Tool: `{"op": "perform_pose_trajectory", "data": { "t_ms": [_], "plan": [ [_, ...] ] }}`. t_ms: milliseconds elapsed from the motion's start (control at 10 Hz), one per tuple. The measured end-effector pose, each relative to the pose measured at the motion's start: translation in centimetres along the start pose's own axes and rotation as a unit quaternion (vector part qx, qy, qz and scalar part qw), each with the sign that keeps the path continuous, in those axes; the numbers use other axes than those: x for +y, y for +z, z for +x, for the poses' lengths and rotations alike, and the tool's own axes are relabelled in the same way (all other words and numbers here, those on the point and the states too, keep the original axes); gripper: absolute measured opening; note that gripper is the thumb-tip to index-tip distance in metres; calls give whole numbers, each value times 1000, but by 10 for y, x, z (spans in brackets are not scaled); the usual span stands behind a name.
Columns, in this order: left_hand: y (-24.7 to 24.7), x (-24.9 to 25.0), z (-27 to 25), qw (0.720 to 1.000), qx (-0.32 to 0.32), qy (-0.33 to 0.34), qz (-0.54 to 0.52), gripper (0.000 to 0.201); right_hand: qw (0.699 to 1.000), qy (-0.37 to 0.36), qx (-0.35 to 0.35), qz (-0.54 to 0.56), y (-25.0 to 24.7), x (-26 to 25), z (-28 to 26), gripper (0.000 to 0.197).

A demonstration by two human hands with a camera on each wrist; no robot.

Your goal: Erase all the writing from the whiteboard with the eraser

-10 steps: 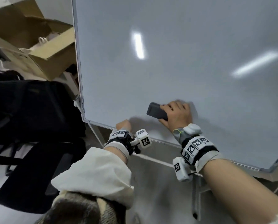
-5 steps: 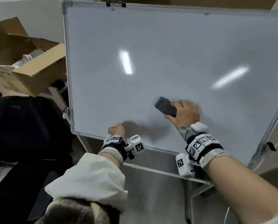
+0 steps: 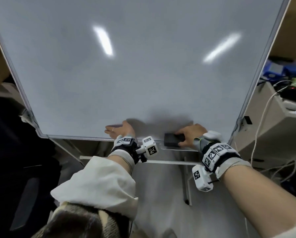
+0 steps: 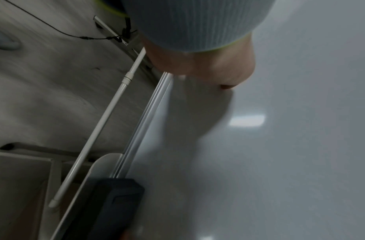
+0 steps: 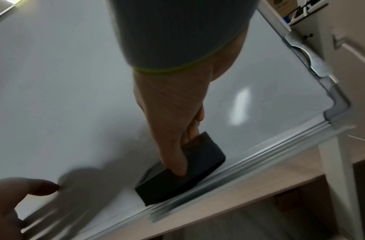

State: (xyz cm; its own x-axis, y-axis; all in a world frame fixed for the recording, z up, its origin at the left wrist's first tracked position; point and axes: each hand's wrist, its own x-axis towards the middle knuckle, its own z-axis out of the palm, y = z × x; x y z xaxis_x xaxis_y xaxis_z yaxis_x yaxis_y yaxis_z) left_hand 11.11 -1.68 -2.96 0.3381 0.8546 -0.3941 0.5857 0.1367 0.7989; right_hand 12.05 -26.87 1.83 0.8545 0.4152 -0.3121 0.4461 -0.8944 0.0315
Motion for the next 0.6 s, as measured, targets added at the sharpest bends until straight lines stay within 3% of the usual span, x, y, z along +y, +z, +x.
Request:
{"op": "perform_pose_trajectory", "data": {
  "t_ms": [200,300,400,500,600],
  "plan": [
    [2,-2,-8,1000,-10,-4,25,73,996,23,-58,63,21,10,3,39],
    [0,1,-14,1000,-9,-6,25,70,995,14,-42,91,17,8,3,40],
    [-7,10,-20,999,-19,-21,17,76,993,3,31,110,-12,-6,-5,44],
    [-11,20,-23,999,-24,-34,2,79,964,-9,140,226,-58,-23,-5,38],
    [-16,28,-22,999,-27,-31,1,87,870,-54,262,414,-115,-40,-6,34]
  ]
}}
